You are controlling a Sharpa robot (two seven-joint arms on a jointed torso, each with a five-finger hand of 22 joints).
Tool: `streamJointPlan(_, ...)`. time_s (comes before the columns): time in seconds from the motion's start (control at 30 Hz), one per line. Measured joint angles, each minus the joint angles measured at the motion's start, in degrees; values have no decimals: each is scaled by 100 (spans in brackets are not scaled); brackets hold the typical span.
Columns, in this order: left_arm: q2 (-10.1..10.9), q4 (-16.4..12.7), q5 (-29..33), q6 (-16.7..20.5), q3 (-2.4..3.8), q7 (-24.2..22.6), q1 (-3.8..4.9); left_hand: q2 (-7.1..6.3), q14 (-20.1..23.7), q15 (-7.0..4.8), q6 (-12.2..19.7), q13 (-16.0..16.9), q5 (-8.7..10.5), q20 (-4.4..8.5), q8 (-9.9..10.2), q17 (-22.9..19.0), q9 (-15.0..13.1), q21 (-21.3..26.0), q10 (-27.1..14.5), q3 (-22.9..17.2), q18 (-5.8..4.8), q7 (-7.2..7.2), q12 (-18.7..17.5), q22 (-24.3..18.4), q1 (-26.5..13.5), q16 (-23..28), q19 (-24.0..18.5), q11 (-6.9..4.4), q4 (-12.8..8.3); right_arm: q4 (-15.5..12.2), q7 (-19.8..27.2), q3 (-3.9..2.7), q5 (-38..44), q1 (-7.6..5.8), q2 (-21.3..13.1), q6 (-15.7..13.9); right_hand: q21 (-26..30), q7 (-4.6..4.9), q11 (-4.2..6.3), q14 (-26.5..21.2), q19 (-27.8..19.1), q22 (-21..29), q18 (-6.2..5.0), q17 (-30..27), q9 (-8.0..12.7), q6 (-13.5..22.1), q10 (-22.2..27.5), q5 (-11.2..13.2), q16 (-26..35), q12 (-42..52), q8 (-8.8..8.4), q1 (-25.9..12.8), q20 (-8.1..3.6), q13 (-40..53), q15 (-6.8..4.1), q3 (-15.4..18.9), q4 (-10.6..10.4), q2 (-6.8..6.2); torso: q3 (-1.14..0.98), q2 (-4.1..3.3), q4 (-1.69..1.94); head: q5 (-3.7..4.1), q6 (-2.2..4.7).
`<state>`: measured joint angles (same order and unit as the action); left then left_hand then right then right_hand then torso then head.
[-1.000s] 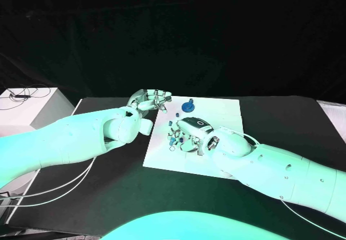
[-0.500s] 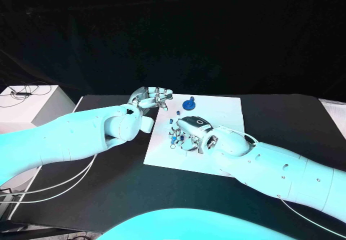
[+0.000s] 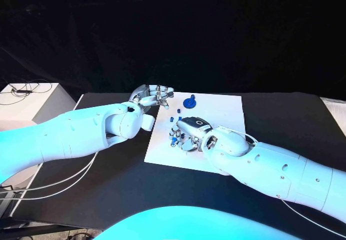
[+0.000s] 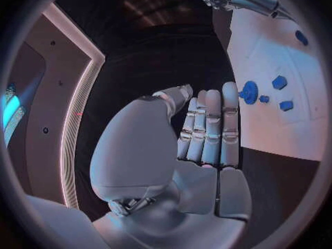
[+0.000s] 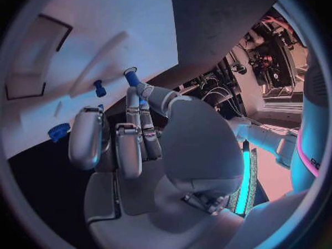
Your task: Assemble the parts on the task board
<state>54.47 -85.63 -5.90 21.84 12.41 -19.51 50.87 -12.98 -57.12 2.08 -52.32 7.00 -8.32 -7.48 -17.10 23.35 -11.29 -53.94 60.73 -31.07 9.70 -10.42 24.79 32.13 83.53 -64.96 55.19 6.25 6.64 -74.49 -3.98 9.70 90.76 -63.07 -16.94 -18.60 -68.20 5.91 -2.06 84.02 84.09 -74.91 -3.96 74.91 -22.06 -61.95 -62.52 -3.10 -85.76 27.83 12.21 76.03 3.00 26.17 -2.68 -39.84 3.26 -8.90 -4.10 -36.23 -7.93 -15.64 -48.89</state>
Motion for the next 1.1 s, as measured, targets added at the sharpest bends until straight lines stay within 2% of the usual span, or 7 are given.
streamJointPlan(0.43, -7, 9, 0, 0, 0, 4, 0, 0, 0, 0, 0, -1, 0, 0, 0, 0, 0, 0, 0, 0, 0, 0, 0, 0, 0, 0, 0, 0, 0, -12, 0, 9, 1, 11, -4, 62, 0, 3, -11, 0, 0, 1, 0, 0, 0, 3, 10, 4, 0, 0, 0, 0, 0, -3, 0, 7, 6, 0, -2, 3, -2, -13, -29)
streamJointPlan(0.9, -12, 9, 0, 0, 1, 10, 0, 0, 0, 0, 0, -1, 0, 0, 0, 0, 0, 0, 0, 0, 0, 0, 0, 1, 0, 0, 0, 0, 0, 135, 0, 16, 4, 49, 60, 82, 0, 11, -3, 0, 0, 1, 0, 0, -8, 11, -7, -18, 0, 0, 1, 0, 0, -6, 0, 8, 6, 0, -2, 3, 2, -19, -42)
streamJointPlan(0.93, -12, 9, 0, 0, 1, 11, 0, 0, 0, 0, 0, -1, 0, 0, 0, 0, 0, 0, 0, 0, 0, 0, 0, 1, 0, 0, 0, 0, 0, 146, 0, 17, 5, 51, 66, 85, 0, 12, -4, 0, 0, 0, 0, 0, -9, 11, -7, -18, 0, 0, 54, 0, 0, -6, 0, 8, 6, 0, -2, 3, 2, -21, -45)
streamJointPlan(1.1, -13, 5, 0, 1, 1, 13, 0, 0, 0, 0, 0, -1, 0, 0, 0, 0, 0, 0, 0, 0, 0, 0, 0, 1, 0, 0, 0, 0, 0, 209, 0, 19, 37, 58, 112, 96, 0, 8, -9, 0, 0, -4, 0, 0, -9, 8, -13, -19, 0, -23, 65, 0, 0, -7, 0, 0, 14, 0, 1, 3, 1, -23, -56)
